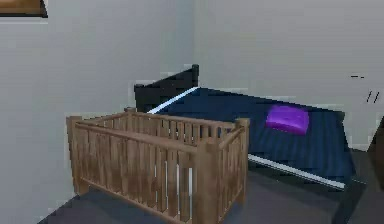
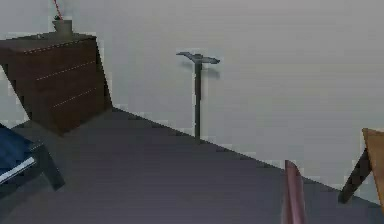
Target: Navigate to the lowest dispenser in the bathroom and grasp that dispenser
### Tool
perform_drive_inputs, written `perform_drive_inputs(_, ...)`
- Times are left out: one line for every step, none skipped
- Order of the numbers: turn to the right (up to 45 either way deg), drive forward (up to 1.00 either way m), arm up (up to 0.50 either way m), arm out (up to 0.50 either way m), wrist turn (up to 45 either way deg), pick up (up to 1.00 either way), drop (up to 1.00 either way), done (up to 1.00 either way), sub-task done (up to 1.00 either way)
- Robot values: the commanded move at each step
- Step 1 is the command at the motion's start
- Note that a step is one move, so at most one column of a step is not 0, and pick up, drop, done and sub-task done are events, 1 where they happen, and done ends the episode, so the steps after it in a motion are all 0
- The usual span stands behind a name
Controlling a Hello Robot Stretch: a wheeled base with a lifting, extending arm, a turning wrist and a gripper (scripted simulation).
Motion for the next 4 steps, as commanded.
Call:
perform_drive_inputs(-45.0,0.00,0.00,0.00,0.0,0.00,0.00,0.00,0.00)
perform_drive_inputs(-30.0,0.00,0.00,0.00,0.0,0.00,0.00,0.00,0.00)
perform_drive_inputs(0.0,0.35,0.00,0.00,0.0,0.00,0.00,0.00,0.00)
perform_drive_inputs(-36.0,0.00,0.00,0.00,0.0,0.00,0.00,0.00,0.00)
